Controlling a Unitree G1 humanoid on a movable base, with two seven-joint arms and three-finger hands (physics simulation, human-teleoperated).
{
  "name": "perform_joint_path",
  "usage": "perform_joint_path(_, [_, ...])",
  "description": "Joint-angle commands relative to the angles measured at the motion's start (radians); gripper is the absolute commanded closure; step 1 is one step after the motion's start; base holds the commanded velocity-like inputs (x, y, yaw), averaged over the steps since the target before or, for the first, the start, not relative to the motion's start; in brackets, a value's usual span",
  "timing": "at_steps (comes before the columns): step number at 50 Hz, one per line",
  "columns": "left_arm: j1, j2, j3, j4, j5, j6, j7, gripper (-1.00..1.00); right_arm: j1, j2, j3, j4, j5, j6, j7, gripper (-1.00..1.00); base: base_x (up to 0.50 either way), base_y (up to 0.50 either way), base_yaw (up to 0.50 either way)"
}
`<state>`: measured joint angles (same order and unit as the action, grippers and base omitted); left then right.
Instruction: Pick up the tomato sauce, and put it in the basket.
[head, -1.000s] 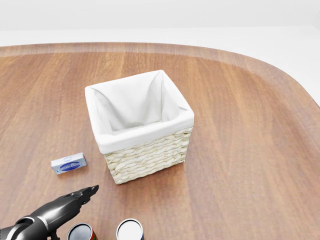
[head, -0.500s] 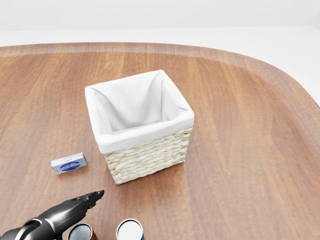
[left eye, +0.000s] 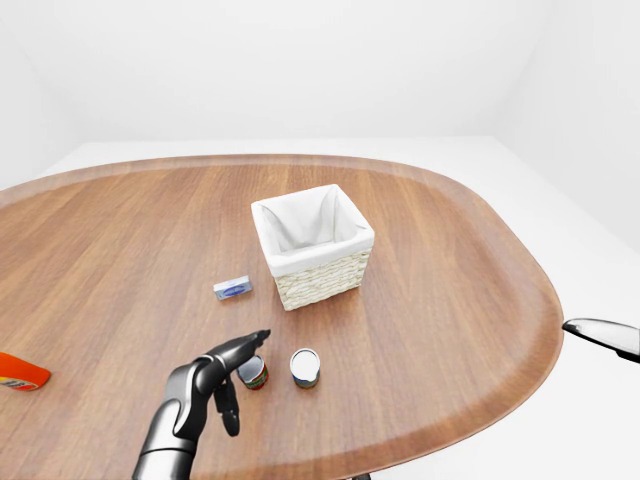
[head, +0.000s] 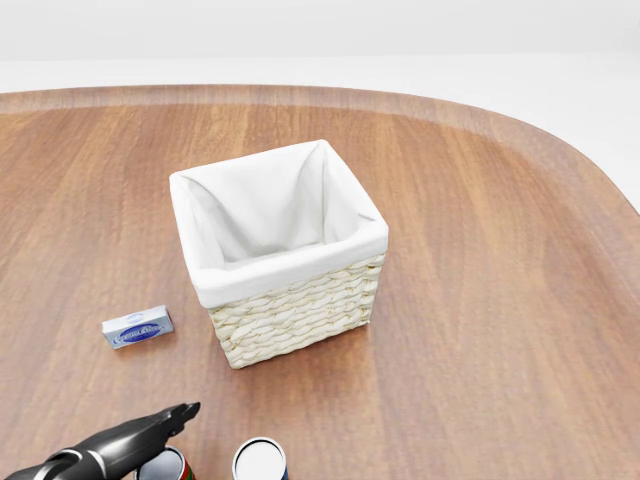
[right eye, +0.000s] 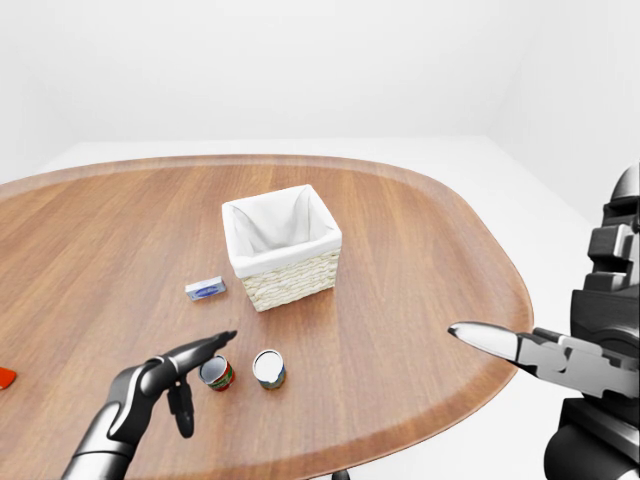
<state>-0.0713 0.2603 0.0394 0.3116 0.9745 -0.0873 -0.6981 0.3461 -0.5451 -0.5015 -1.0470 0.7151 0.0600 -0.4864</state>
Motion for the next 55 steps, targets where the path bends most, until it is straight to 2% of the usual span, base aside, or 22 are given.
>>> perform_joint_path(1, [-0.014, 0.008, 0.002, 0.039, 0.005, 0.0, 0.0, -1.0, 0.0, -0.008, 0.005, 0.0, -0.001, -0.003, -0.008, -1.0, 0.0, 0.0, 0.0])
perform_joint_path(23, [-0.041, 0.009, -0.015, 0.112, 0.012, 0.0, 0.0, -1.0, 0.008, -0.014, 0.005, 0.0, 0.003, -0.012, -0.011, -1.0, 0.0, 0.0, 0.0])
perform_joint_path(39, [-0.058, 0.009, -0.028, 0.17, 0.019, 0.0, 0.0, -1.0, -0.001, -0.007, 0.006, 0.0, -0.001, -0.001, -0.006, -1.0, 0.0, 0.0, 0.0])
perform_joint_path(47, [-0.09, 0.008, -0.04, 0.251, 0.029, 0.0, 0.052, -1.0, 0.002, -0.007, 0.005, 0.0, 0.0, -0.005, -0.005, -1.0, 0.0, 0.0, 0.0])
perform_joint_path(48, [-0.093, 0.009, -0.041, 0.257, 0.027, 0.0, 0.055, -0.21, 0.003, -0.009, 0.005, 0.0, 0.001, -0.006, -0.006, -1.0, 0.0, 0.0, 0.0])
perform_joint_path(49, [-0.097, 0.01, -0.041, 0.264, 0.027, 0.0, 0.061, 0.33, 0.003, -0.01, 0.005, 0.0, 0.002, -0.005, -0.007, -1.0, 0.0, 0.0, 0.0])
perform_joint_path(50, [-0.098, 0.01, -0.042, 0.265, 0.025, 0.0, 0.06, 1.0, 0.003, -0.01, 0.004, 0.0, 0.003, -0.006, -0.007, -1.0, 0.0, 0.0, 0.0])
perform_joint_path(55, [-0.105, 0.014, -0.046, 0.288, 0.027, 0.0, 0.077, 1.0, 0.005, -0.01, 0.007, 0.0, 0.0, -0.009, -0.008, -1.0, 0.0, 0.0, 0.0])
